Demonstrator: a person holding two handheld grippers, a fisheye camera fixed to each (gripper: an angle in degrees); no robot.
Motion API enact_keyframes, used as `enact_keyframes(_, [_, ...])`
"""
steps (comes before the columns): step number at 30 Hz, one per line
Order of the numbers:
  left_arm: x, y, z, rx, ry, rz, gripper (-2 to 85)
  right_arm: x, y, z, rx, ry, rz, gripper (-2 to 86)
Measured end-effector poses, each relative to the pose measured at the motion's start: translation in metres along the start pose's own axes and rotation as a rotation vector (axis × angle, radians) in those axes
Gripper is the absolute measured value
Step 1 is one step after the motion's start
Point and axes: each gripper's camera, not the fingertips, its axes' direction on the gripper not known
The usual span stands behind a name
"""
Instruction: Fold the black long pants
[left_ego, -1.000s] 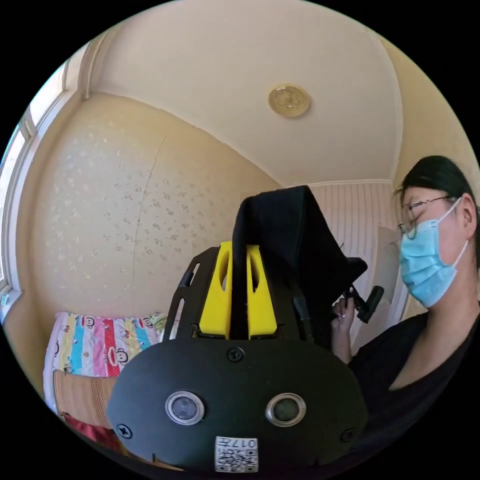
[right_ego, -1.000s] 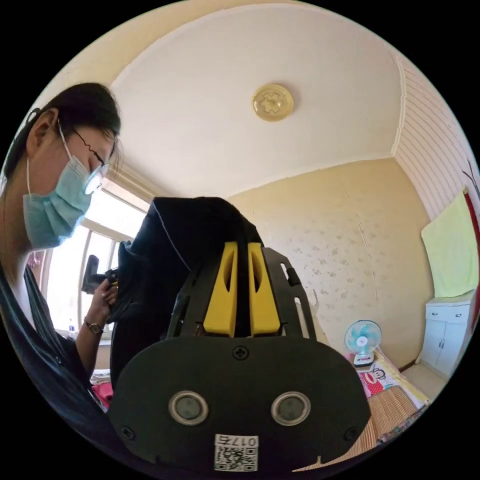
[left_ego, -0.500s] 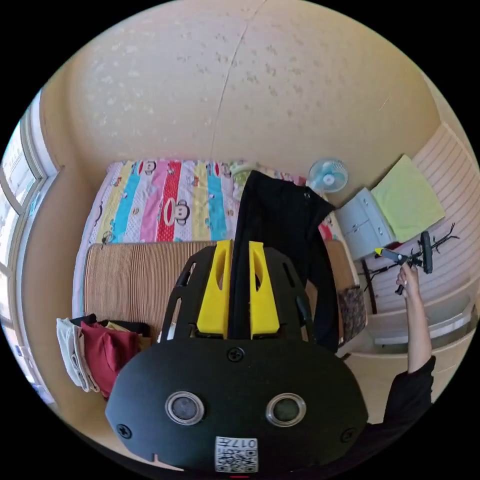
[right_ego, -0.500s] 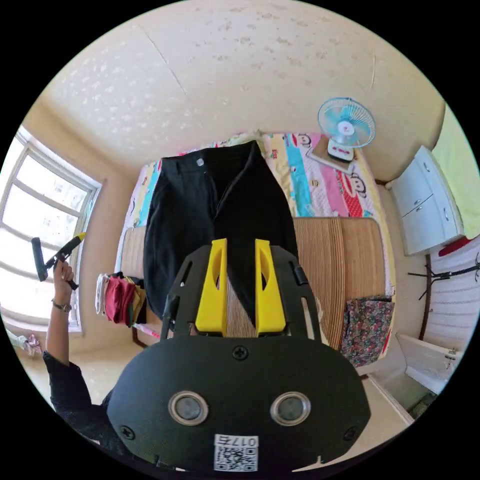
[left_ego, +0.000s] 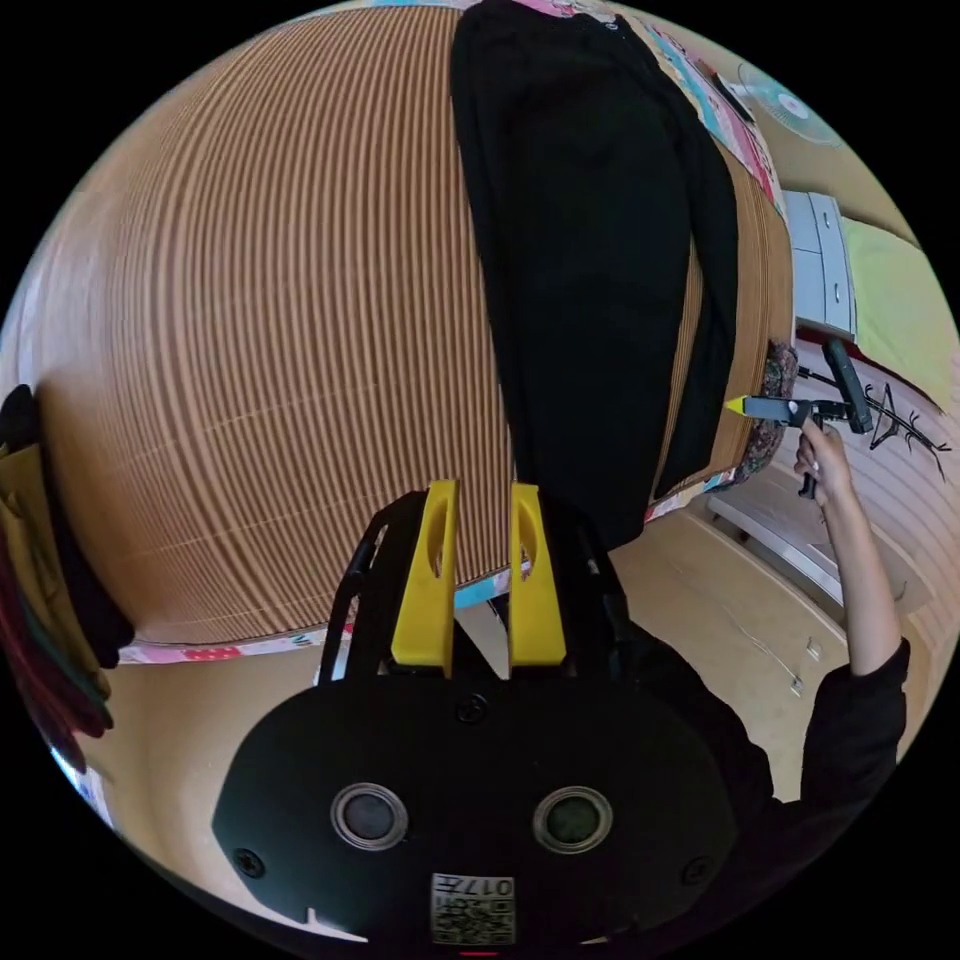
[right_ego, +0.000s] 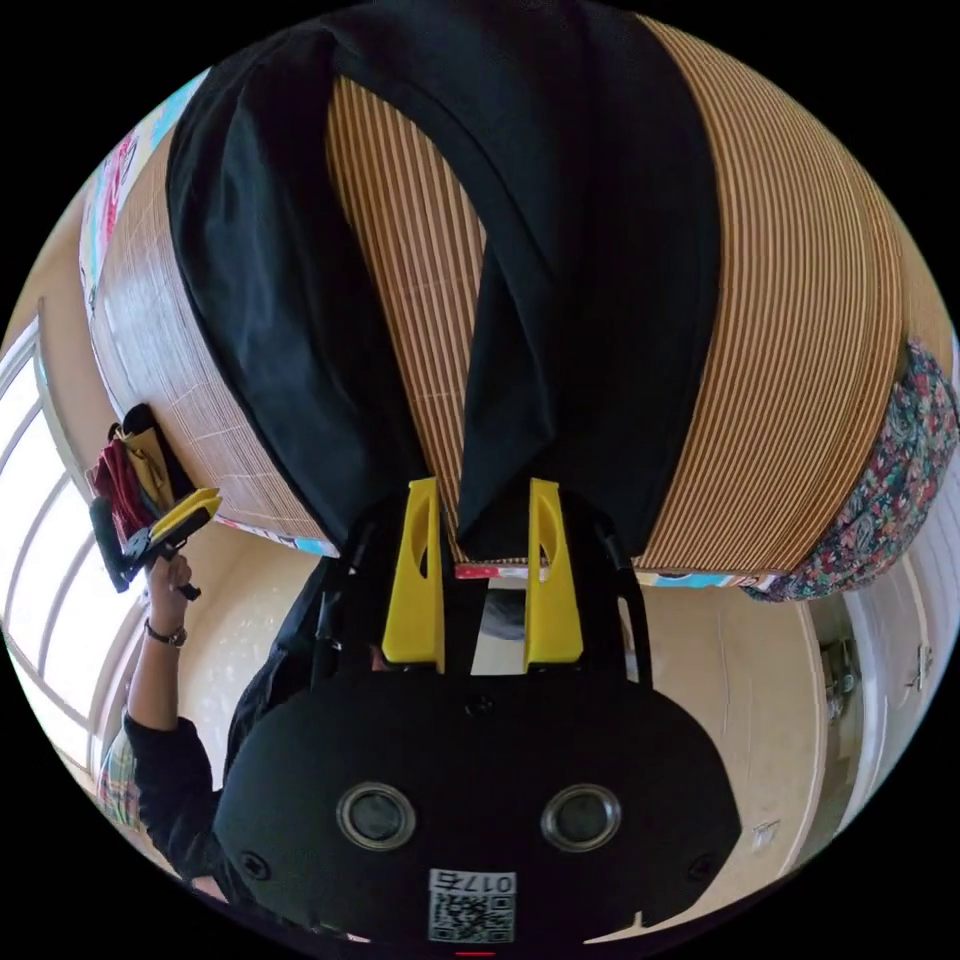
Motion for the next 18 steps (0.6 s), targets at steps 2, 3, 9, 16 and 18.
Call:
enact_keyframes(2, [0.005,-0.012,0.037,-0.024,0.047,0.001,8.4,0.026,0.014,0.007,0.083,0.021,0.014,11.2])
enact_keyframes(3, [0.006,-0.016,0.046,-0.036,0.053,0.000,8.4,0.042,0.027,0.015,0.127,0.025,0.015,10.6])
enact_keyframes(9, [0.005,-0.026,0.082,-0.049,-0.021,0.054,4.3,0.088,0.118,0.076,0.338,0.027,-0.067,5.7])
enact_keyframes(16, [-0.052,0.001,0.048,-0.007,-0.020,0.069,-0.2,0.112,0.213,0.109,0.157,0.003,-0.295,1.6])
enact_keyframes(18, [-0.076,0.013,0.038,0.038,-0.004,-0.027,-0.3,0.138,0.232,0.104,0.128,-0.036,-0.265,1.8])
